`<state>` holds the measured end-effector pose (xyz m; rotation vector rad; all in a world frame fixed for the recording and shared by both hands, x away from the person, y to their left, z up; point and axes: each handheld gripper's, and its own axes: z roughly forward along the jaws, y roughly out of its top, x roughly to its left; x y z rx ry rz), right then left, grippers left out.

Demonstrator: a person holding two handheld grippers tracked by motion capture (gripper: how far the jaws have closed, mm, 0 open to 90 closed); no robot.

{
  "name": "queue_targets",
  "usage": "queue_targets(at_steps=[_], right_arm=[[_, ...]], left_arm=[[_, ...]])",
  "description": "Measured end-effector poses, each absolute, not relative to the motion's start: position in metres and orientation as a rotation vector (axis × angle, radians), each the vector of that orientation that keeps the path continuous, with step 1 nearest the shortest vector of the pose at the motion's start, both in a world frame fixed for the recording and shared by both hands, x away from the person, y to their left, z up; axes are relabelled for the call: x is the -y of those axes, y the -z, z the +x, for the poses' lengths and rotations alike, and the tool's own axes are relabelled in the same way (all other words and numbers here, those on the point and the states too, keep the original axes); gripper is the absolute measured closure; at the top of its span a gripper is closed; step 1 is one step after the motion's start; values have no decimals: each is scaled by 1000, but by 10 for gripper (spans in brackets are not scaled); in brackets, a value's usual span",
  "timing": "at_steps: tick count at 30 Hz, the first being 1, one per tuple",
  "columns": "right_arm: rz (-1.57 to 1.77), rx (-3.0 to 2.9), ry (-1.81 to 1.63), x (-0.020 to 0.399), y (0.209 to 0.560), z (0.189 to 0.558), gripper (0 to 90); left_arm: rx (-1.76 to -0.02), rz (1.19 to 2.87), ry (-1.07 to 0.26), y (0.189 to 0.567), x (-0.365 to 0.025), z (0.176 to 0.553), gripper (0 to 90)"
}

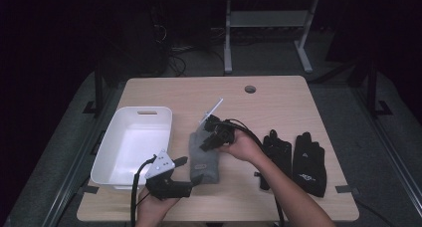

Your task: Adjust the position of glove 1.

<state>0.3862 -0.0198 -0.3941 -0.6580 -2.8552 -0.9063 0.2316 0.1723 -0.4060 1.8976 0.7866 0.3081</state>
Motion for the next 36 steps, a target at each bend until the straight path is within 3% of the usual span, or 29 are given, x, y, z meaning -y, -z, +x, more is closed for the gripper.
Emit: queue_targets(at_steps=[7, 9, 10, 16, 36], right_arm=[[-730, 2823, 967, 29, 394, 389, 517], [-741, 2821, 977, 32, 393, 390, 488], [-775, 2814, 999, 38, 391, 391, 411], [-916, 2753, 1065, 60, 390, 397, 291], [-1178, 2542, 1088, 75, 419, 437, 235]], left_arm=[[-798, 1902, -299, 407, -169, 232, 212], [-804, 1901, -295, 407, -169, 232, 213], [-795, 1907, -298, 408, -168, 232, 213], [-810, 1909, -287, 409, -165, 233, 213], [-803, 1924, -281, 410, -162, 234, 213]])
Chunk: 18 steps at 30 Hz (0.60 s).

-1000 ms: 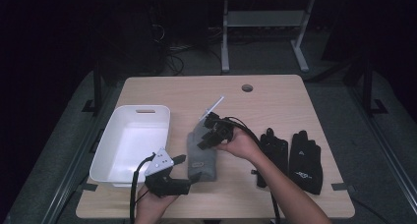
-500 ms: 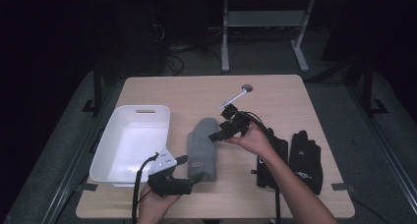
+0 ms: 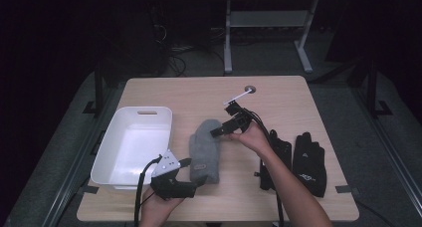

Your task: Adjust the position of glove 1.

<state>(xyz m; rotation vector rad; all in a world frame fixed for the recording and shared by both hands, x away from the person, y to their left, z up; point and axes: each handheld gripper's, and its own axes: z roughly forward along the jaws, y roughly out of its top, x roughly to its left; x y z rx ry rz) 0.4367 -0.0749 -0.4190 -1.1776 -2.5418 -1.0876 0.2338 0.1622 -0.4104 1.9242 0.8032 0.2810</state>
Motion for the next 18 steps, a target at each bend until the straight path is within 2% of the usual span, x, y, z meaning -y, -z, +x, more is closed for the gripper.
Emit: queue_targets(at_steps=[12, 15, 18], right_arm=[[-1230, 2372, 1069, 62, 450, 454, 228], [-1233, 2319, 1060, 61, 458, 455, 273], [-1225, 2262, 1056, 61, 464, 456, 380]], left_arm=[[-798, 1924, -276, 410, -161, 233, 213], [-790, 1927, -283, 410, -161, 233, 213], [-792, 1929, -283, 409, -162, 233, 213]])
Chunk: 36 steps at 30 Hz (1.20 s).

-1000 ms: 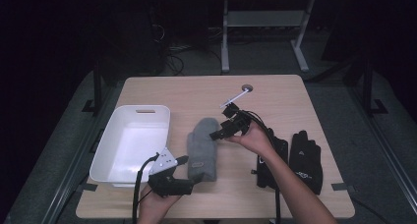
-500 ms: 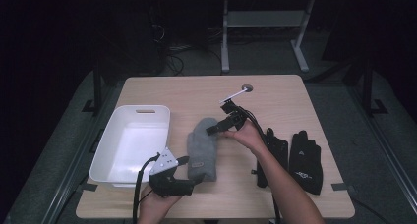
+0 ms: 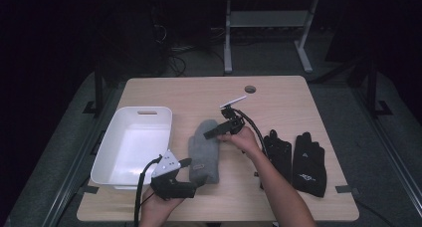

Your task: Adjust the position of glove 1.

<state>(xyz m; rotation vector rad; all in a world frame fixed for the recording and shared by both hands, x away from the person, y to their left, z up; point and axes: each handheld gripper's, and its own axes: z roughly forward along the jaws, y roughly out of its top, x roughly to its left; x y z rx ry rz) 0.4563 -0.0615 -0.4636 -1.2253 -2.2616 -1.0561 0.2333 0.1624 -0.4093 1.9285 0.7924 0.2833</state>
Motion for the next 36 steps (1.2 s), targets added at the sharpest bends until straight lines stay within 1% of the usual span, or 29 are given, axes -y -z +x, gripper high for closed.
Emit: queue_targets(at_steps=[2, 6, 8, 9, 10, 14, 17, 24, 31, 36], right_arm=[[-1214, 2229, 1069, 62, 465, 456, 476], [-1205, 2217, 1091, 64, 464, 455, 639], [-1194, 2240, 1103, 65, 461, 453, 688], [-1194, 2240, 1103, 65, 461, 453, 688], [-1188, 2270, 1110, 66, 458, 451, 715], [-1185, 2282, 1118, 70, 456, 448, 731], [-1190, 2298, 1119, 81, 451, 444, 743], [-1221, 2325, 1123, 113, 443, 433, 754], [-1274, 2313, 1114, 139, 444, 425, 757], [-1315, 2323, 1103, 166, 445, 417, 756]], left_arm=[[-796, 1928, -281, 409, -163, 233, 213], [-800, 1928, -279, 409, -163, 233, 213], [-799, 1926, -278, 409, -163, 233, 213], [-799, 1926, -278, 409, -163, 233, 213], [-796, 1928, -279, 409, -163, 233, 213], [-796, 1927, -281, 409, -162, 233, 213], [-799, 1928, -274, 409, -160, 234, 213], [-790, 1940, -245, 409, -148, 235, 215], [-776, 1962, -233, 407, -135, 241, 216], [-793, 1977, -208, 405, -121, 249, 222]])
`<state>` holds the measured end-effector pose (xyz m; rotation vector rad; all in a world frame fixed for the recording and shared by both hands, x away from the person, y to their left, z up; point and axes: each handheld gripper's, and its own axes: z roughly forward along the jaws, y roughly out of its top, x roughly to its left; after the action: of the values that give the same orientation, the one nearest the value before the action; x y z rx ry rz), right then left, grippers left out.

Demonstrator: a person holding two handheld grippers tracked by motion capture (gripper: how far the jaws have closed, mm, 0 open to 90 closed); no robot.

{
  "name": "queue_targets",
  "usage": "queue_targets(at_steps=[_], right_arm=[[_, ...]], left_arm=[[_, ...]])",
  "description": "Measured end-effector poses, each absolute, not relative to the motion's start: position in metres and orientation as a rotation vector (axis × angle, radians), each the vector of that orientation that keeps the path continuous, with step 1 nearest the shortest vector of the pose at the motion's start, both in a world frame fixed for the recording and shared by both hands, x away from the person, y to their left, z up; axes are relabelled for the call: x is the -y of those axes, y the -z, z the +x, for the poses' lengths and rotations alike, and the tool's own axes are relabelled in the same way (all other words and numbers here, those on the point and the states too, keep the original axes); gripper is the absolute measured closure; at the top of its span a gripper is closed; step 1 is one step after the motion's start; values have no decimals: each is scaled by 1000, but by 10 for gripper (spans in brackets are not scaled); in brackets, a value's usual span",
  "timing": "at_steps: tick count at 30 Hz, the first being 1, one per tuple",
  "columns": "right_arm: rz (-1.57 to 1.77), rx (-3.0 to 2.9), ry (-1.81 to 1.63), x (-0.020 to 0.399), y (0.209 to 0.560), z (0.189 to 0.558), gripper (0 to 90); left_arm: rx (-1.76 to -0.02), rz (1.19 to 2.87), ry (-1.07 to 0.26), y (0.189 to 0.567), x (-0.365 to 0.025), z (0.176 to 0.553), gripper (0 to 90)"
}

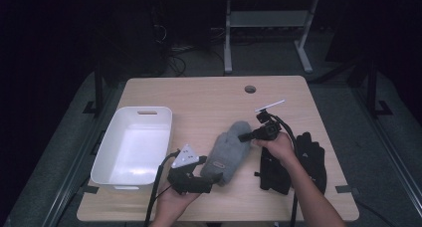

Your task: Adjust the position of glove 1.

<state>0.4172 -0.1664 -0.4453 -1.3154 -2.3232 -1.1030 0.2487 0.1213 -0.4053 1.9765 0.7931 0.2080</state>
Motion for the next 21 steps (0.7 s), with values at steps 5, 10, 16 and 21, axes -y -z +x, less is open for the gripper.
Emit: queue_targets(at_steps=[5, 10, 16, 21], right_arm=[[-1346, 2282, 1134, 176, 448, 416, 755], [-1376, 2257, 1174, 170, 450, 415, 755], [-1409, 2234, 1176, 171, 453, 414, 751], [-1419, 2238, 1181, 170, 453, 413, 744]], left_arm=[[-861, 1983, -172, 404, -114, 262, 229], [-1033, 1978, -90, 413, -114, 282, 231], [-1164, 1994, -11, 428, -107, 297, 187], [-1228, 1941, 185, 438, -110, 306, 160]])
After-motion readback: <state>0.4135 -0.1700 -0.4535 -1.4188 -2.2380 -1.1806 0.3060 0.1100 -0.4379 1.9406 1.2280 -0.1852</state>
